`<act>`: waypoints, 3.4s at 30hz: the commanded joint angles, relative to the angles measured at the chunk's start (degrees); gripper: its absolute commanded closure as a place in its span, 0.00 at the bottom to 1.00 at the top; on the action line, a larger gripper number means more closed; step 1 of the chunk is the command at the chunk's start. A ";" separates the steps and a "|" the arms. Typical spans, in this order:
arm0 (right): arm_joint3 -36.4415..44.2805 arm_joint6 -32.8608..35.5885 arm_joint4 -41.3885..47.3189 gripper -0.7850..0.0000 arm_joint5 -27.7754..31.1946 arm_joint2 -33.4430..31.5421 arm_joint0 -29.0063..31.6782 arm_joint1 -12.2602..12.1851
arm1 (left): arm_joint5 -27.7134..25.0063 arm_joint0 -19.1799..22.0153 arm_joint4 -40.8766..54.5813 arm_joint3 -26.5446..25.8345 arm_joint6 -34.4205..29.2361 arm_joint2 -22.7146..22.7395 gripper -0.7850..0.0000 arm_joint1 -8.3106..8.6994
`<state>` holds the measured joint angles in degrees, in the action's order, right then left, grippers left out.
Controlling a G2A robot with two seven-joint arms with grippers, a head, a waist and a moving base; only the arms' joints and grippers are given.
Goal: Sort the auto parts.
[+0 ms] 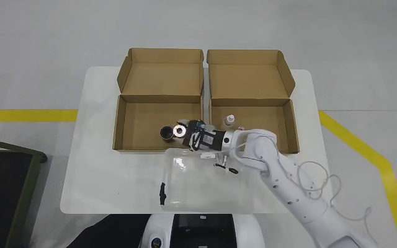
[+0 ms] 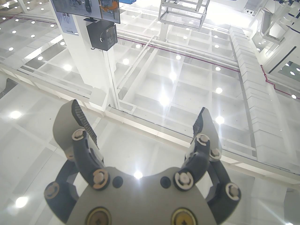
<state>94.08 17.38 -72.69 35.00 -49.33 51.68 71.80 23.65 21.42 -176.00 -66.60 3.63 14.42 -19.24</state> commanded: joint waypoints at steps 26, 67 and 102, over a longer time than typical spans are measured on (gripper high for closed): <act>-18.20 8.37 3.37 1.00 -2.70 9.09 -10.63 5.19 | 0.00 0.00 0.00 0.00 0.00 0.00 0.00 0.00; 6.08 6.75 -0.20 0.17 1.15 -4.86 1.52 1.91 | 0.00 0.00 0.00 0.00 0.00 0.00 0.00 0.00; 22.09 -23.91 -4.68 0.00 1.19 -48.89 46.26 -4.93 | 0.00 0.00 0.00 0.00 0.00 0.00 0.00 0.00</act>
<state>116.28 -5.90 -77.66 36.10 -96.89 97.13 66.94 23.65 21.42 -176.00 -66.60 3.63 14.42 -19.24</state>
